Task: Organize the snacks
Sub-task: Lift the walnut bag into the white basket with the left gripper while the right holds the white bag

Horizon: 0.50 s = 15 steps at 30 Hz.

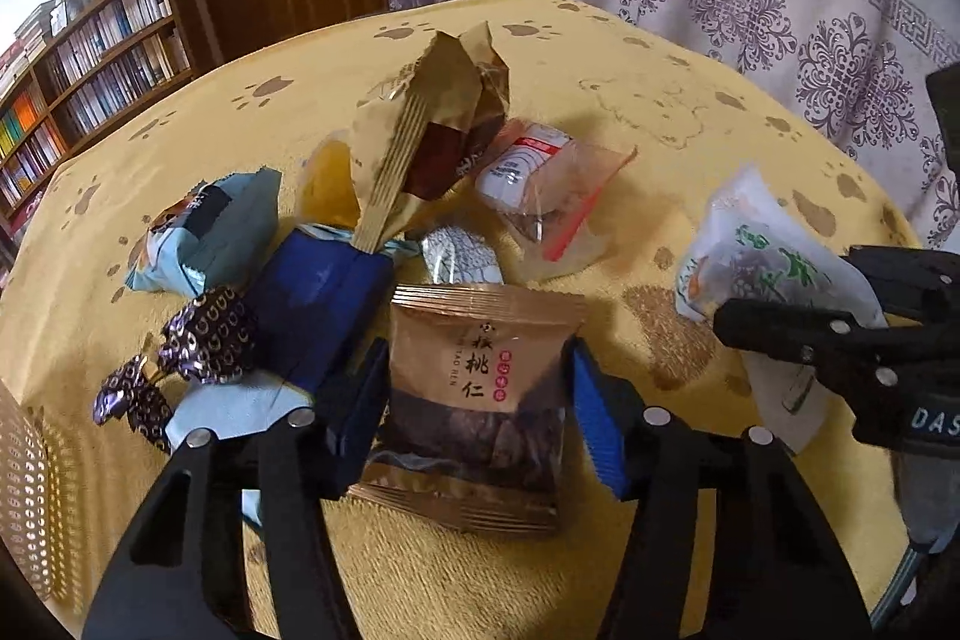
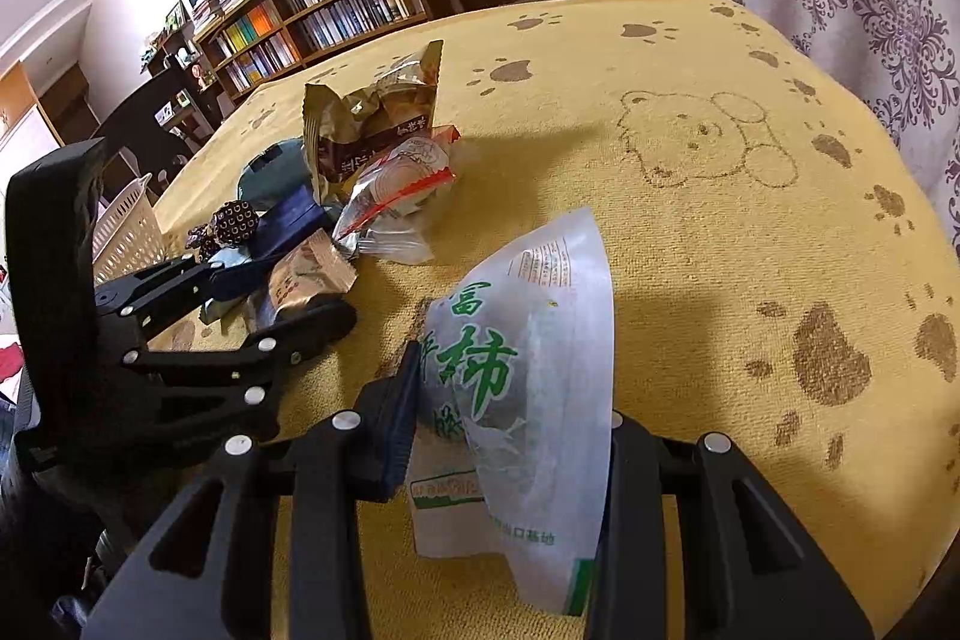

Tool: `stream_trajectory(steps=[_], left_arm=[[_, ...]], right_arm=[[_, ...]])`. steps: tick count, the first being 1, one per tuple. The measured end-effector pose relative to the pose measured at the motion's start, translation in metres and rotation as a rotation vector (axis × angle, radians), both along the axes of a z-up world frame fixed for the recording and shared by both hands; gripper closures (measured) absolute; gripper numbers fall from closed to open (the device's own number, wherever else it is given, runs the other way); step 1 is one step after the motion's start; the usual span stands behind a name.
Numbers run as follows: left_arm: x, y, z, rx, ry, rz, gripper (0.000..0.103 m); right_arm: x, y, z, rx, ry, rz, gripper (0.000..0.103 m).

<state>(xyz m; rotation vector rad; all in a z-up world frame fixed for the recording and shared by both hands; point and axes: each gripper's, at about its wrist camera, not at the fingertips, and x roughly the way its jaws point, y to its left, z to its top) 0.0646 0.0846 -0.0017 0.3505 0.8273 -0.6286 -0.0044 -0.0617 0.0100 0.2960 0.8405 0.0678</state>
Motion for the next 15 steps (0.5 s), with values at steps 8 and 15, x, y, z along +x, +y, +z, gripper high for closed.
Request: stream_trajectory(steps=[8, 15], left_arm=[[-0.0064, -0.0014, -0.0007, -0.010, 0.004, -0.006, 0.045], [-0.0110, 0.0071, 0.0044, -0.049, 0.017, 0.013, 0.048]], right_arm=[[0.0004, 0.0005, -0.0009, -0.008, -0.002, 0.002, 0.067], [0.0003, 0.0004, -0.0008, -0.008, -0.002, 0.002, 0.067]])
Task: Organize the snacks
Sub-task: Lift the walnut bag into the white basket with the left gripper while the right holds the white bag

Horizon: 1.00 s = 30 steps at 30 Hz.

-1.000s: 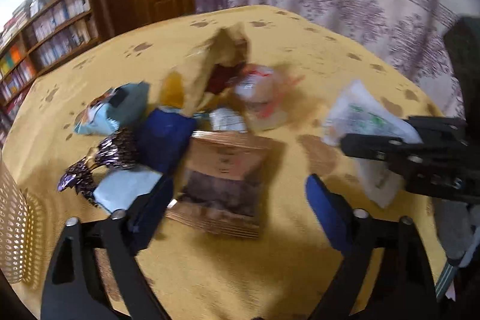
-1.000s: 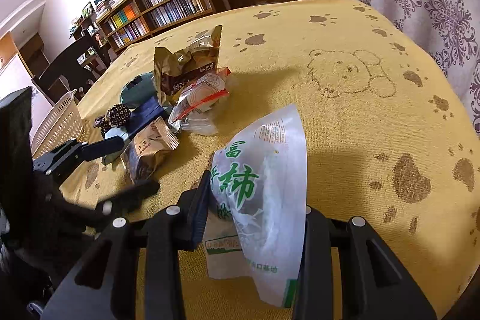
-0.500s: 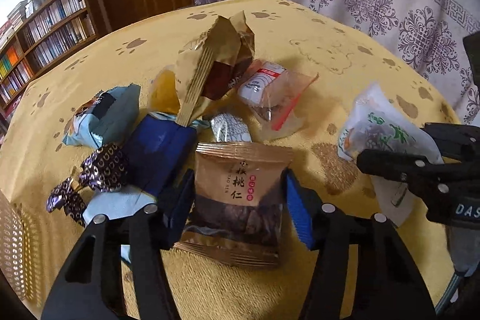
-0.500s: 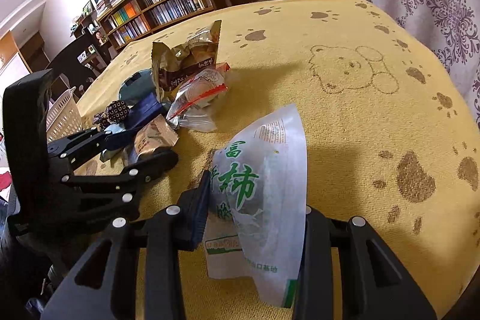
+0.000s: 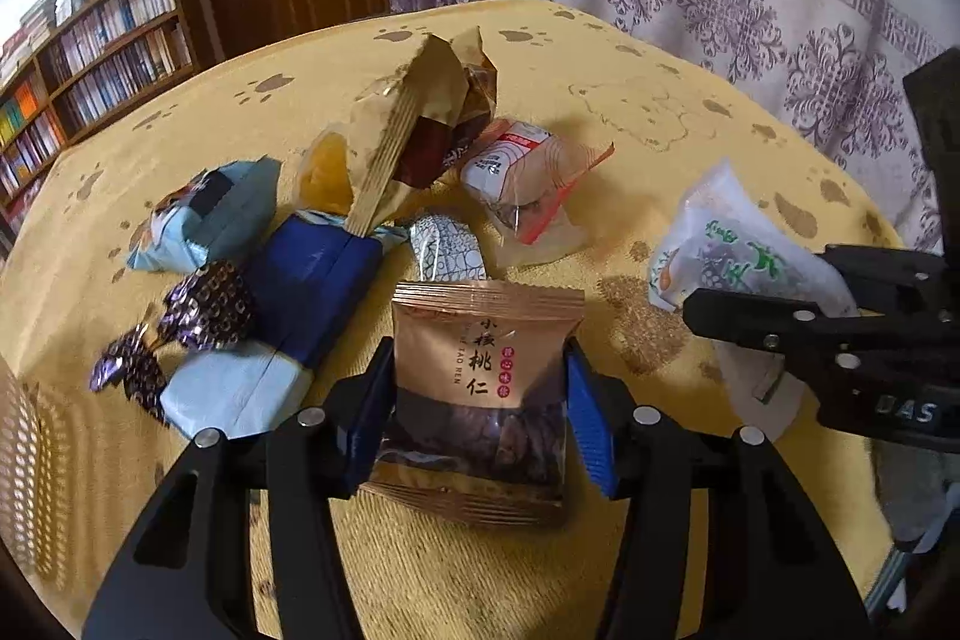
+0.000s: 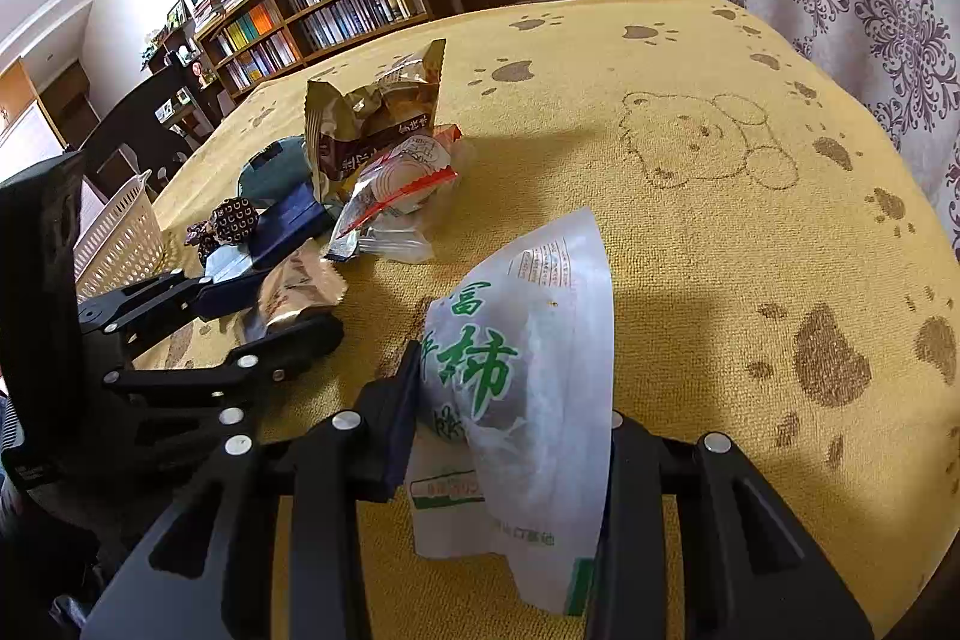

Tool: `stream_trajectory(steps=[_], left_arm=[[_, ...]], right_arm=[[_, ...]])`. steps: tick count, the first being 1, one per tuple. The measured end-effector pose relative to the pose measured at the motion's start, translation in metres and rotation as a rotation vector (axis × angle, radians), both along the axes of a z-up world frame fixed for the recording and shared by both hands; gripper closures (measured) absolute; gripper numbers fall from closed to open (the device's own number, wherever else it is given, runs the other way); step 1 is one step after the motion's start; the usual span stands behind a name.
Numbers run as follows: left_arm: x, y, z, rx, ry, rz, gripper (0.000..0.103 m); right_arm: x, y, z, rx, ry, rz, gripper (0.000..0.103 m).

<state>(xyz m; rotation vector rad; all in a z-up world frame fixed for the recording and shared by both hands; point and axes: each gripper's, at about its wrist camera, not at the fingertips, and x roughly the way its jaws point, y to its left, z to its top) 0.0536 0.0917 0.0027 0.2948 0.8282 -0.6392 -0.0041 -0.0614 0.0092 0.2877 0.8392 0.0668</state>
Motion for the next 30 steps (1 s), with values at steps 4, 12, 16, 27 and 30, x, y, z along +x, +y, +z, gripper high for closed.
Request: stream_trajectory(steps=[4, 12, 16, 27, 30], left_arm=[[-0.010, 0.007, 0.008, -0.035, -0.003, -0.002, 0.048], [-0.026, 0.023, 0.034, -0.066, -0.071, 0.022, 0.048], [-0.027, 0.038, 0.050, -0.075, -0.123, 0.076, 0.048], [-0.021, 0.103, 0.093, -0.090, -0.252, 0.278, 0.048], [-0.018, 0.123, 0.100, -0.089, -0.277, 0.349, 0.048]], right_arm=[[0.000, 0.000, 0.000, 0.000, -0.001, 0.001, 0.067], [-0.002, 0.005, 0.002, -0.001, -0.008, 0.010, 0.067], [-0.003, 0.006, 0.003, 0.000, -0.011, 0.012, 0.067], [-0.007, 0.015, 0.009, 0.013, -0.024, 0.030, 0.067], [-0.010, 0.019, 0.012, 0.017, -0.030, 0.034, 0.067]])
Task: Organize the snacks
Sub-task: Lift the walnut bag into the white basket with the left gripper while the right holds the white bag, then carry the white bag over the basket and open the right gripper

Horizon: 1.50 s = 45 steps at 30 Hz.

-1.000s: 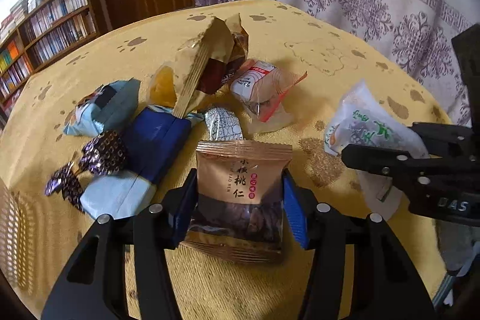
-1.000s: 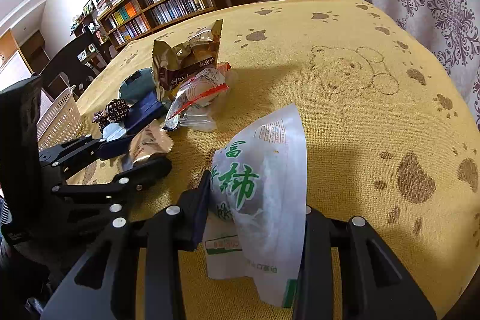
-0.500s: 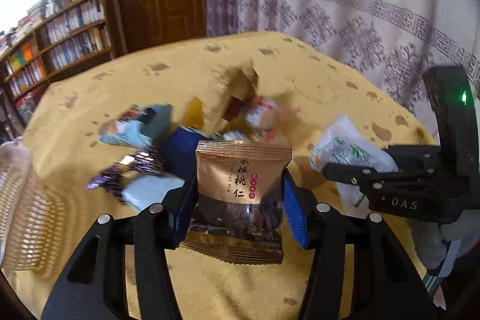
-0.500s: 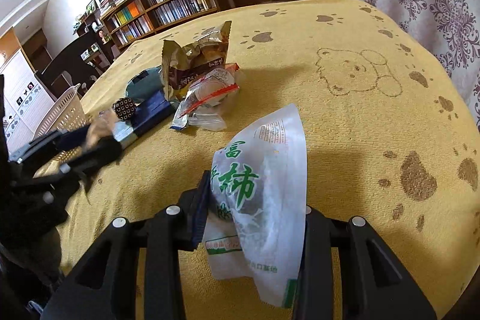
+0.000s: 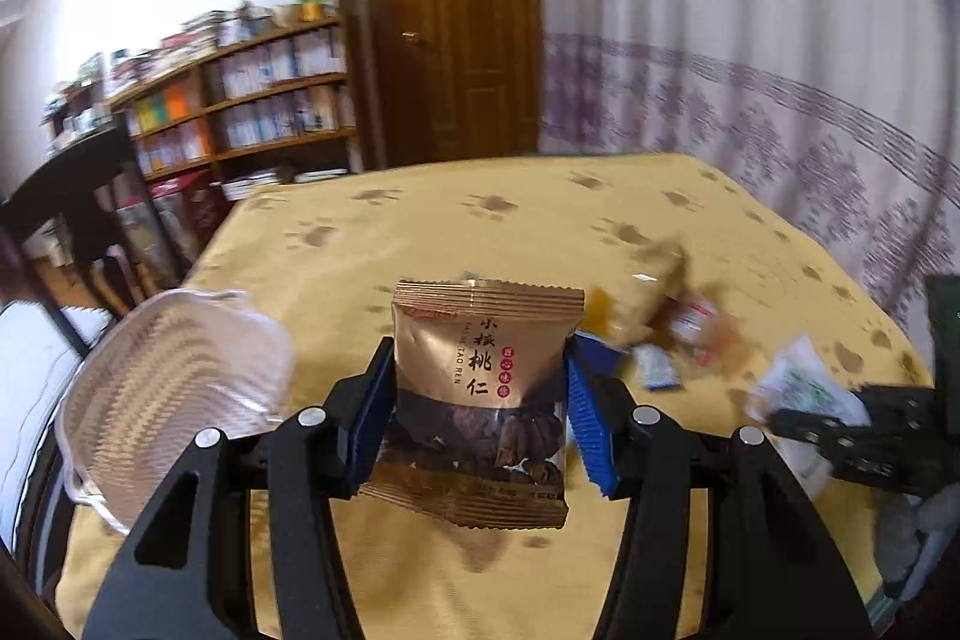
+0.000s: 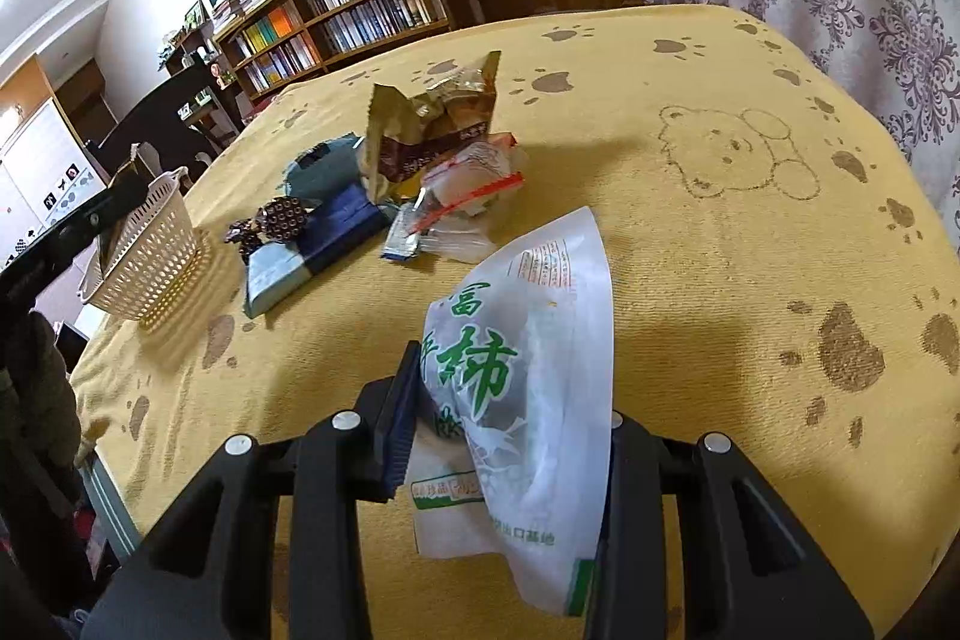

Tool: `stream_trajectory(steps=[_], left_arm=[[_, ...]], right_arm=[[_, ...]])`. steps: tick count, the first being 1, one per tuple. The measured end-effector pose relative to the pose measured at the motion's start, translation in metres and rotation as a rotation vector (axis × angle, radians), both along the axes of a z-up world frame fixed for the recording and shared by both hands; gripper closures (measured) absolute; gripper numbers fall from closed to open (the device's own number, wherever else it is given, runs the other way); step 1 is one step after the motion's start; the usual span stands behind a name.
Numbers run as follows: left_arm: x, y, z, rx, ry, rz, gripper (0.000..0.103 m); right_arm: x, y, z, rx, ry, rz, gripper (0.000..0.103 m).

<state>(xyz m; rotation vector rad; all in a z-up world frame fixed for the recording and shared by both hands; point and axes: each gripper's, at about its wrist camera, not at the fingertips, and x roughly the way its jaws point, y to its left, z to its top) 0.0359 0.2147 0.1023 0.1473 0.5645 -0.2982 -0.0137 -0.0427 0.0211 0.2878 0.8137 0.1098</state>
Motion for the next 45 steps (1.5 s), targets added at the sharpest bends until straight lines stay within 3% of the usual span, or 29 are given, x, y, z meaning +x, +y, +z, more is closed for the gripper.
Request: stream_trajectory(steps=[8, 17, 25, 29, 45], left_arm=[[0.010, 0.054, 0.011, 0.026, -0.062, 0.185, 0.048], [0.022, 0.093, 0.012, 0.030, -0.080, 0.296, 0.048], [0.031, 0.111, 0.010, 0.030, -0.084, 0.359, 0.047], [0.029, 0.113, 0.012, 0.037, -0.103, 0.381, 0.035], [0.006, 0.117, 0.036, 0.124, -0.253, 0.393, 0.021]], right_arm=[[-0.003, 0.011, 0.008, 0.003, -0.014, 0.017, 0.067], [-0.007, 0.019, 0.013, 0.021, -0.016, 0.019, 0.067], [-0.010, 0.029, 0.021, 0.041, -0.032, 0.026, 0.067], [-0.011, 0.034, 0.025, 0.046, -0.039, 0.039, 0.067], [-0.003, 0.059, 0.052, 0.075, -0.093, 0.070, 0.067]])
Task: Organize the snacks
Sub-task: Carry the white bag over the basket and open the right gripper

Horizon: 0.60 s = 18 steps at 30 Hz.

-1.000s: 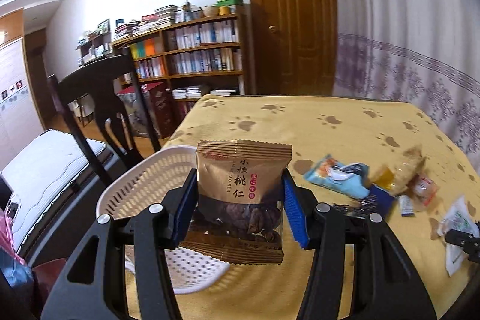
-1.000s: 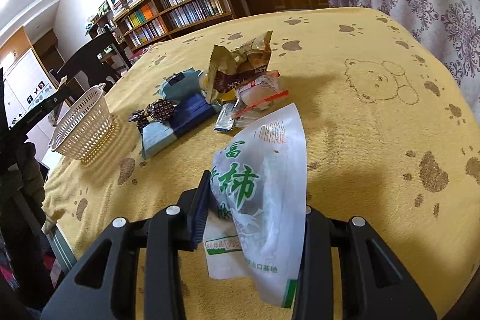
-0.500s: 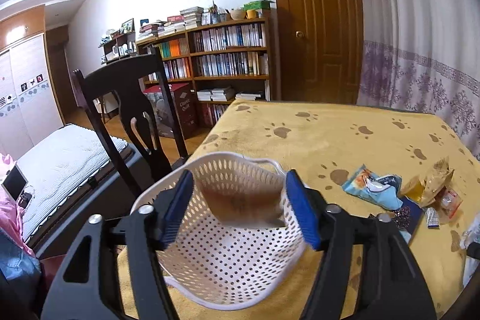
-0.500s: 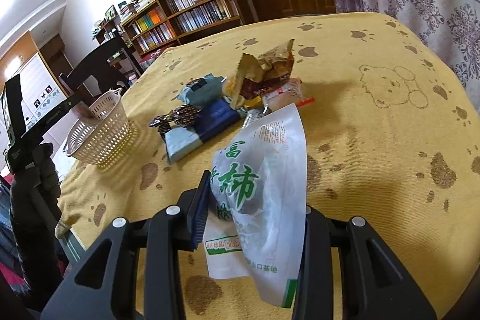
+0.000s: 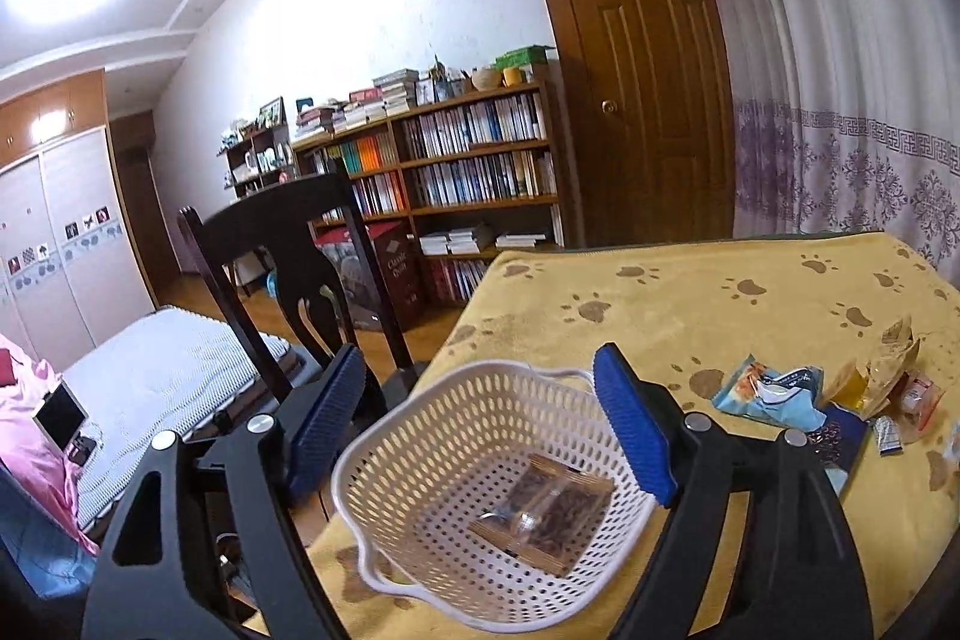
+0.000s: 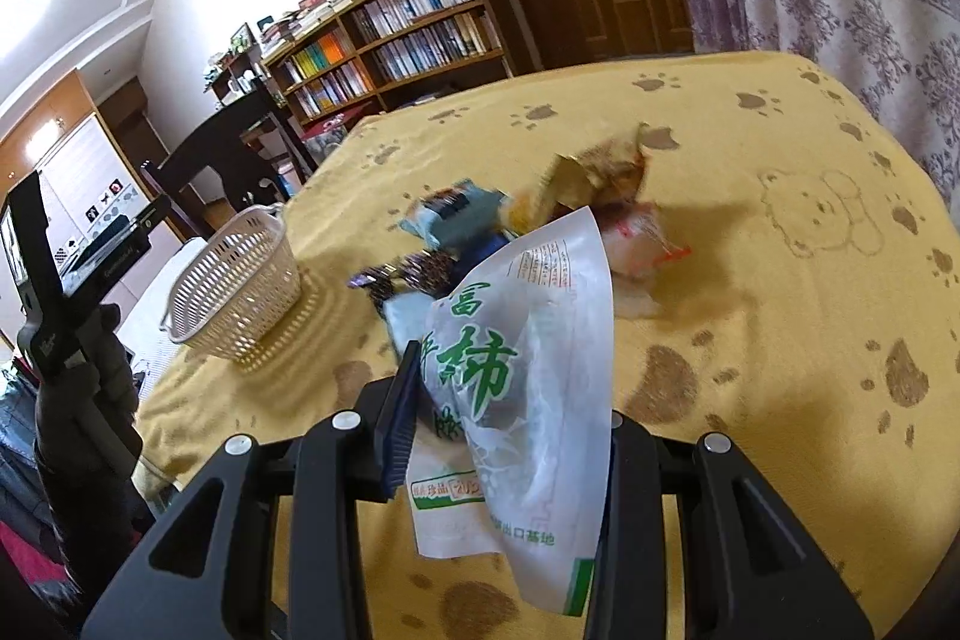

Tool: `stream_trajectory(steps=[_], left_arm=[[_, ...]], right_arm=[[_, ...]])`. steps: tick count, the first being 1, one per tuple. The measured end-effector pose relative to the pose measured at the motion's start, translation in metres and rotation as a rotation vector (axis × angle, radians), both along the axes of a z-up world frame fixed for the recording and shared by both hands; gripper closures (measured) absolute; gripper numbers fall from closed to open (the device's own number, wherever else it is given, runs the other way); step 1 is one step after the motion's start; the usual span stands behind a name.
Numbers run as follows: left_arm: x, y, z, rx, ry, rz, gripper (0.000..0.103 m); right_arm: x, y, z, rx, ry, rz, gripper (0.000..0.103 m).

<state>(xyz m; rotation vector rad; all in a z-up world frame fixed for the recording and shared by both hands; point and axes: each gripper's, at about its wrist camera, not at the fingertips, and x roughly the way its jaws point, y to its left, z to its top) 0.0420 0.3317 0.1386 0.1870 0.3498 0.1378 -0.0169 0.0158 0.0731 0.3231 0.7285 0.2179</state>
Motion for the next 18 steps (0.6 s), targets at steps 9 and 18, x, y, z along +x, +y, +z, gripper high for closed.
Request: stream_trajectory(steps=[9, 18], left_arm=[[-0.022, 0.022, 0.020, 0.004, -0.060, -0.017, 0.016], [-0.040, 0.076, 0.029, -0.105, -0.087, 0.003, 0.015]], right_arm=[[0.029, 0.059, 0.052, -0.048, -0.093, 0.093, 0.067], [0.078, 0.153, 0.076, -0.057, -0.092, 0.221, 0.067]])
